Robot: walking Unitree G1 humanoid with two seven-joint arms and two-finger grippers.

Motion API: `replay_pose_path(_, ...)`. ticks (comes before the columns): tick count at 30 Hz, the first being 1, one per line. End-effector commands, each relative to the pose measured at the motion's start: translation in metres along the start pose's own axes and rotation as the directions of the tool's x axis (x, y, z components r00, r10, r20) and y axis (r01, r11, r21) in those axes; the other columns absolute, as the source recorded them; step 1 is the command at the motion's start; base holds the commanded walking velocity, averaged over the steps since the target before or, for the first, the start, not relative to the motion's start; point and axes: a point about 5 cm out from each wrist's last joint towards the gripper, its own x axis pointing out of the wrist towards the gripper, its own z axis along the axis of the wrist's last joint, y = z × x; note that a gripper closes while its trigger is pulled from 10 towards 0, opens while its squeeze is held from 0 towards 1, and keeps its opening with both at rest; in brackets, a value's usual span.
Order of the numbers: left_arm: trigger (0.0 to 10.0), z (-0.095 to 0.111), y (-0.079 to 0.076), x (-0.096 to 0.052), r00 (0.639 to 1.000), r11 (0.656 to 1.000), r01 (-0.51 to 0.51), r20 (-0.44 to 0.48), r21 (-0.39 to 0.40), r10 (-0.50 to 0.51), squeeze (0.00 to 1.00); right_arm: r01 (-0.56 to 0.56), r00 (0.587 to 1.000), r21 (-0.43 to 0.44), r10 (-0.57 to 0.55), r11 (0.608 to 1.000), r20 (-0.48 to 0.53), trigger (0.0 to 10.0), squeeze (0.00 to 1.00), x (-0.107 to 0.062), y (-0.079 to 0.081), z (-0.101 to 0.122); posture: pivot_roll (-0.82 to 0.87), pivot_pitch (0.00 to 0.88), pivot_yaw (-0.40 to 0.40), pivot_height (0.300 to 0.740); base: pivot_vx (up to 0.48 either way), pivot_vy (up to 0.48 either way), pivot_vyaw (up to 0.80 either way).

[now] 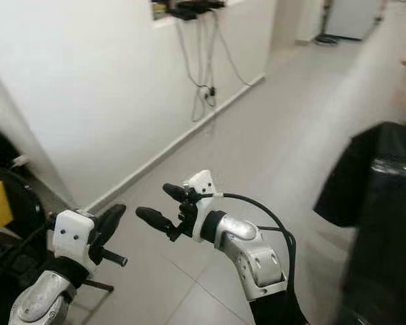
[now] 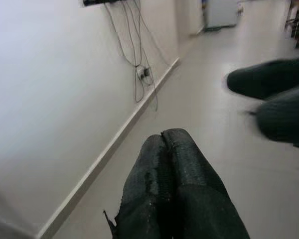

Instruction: Building children table

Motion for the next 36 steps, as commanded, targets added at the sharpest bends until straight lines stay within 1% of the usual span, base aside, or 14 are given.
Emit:
replay_pose_path(1,10.0,0.001,-0.005,0.001,1.0,1.0,0.023,0.005,0.004,-0.023,0.0,0.023,1.0,0.012,-0.023,1.0,-0.004,10.0,0.0,-0.007,-0.005,-0.002,-0.01,0.077,-0.023,0.74,0.307,0.0,0.0)
replay_pose_path(7,10.0,0.0,-0.006,0.001,1.0,1.0,0.027,0.006,0.001,-0.027,0.0,0.029,1.0,0.015,-0.029,0.999,-0.002,10.0,0.0,-0.008,-0.006,-0.003,-0.02,0.074,-0.025,0.74,0.303,0.0,0.0)
replay_pose_path(11,10.0,0.0,-0.006,0.001,0.999,1.0,0.031,0.007,-0.002,-0.031,0.0,0.076,0.997,0.026,-0.076,0.997,0.014,10.0,0.0,-0.007,-0.011,-0.001,-0.02,0.072,-0.021,0.74,0.303,0.0,0.0)
replay_pose_path(17,10.0,0.0,-0.004,0.001,0.999,1.0,0.032,0.006,0.0,-0.032,0.0,0.092,0.996,0.055,-0.093,0.994,0.018,10.0,0.0,-0.006,-0.013,-0.001,-0.02,0.076,-0.016,0.74,0.305,0.0,-0.8)
replay_pose_path(36,10.0,0.0,-0.002,0.003,0.999,1.0,0.031,0.008,-0.004,-0.031,0.0,0.107,0.994,0.08,-0.109,0.991,0.021,10.0,0.0,-0.005,-0.015,0.0,-0.02,0.082,-0.013,0.74,0.296,0.0,-0.8)
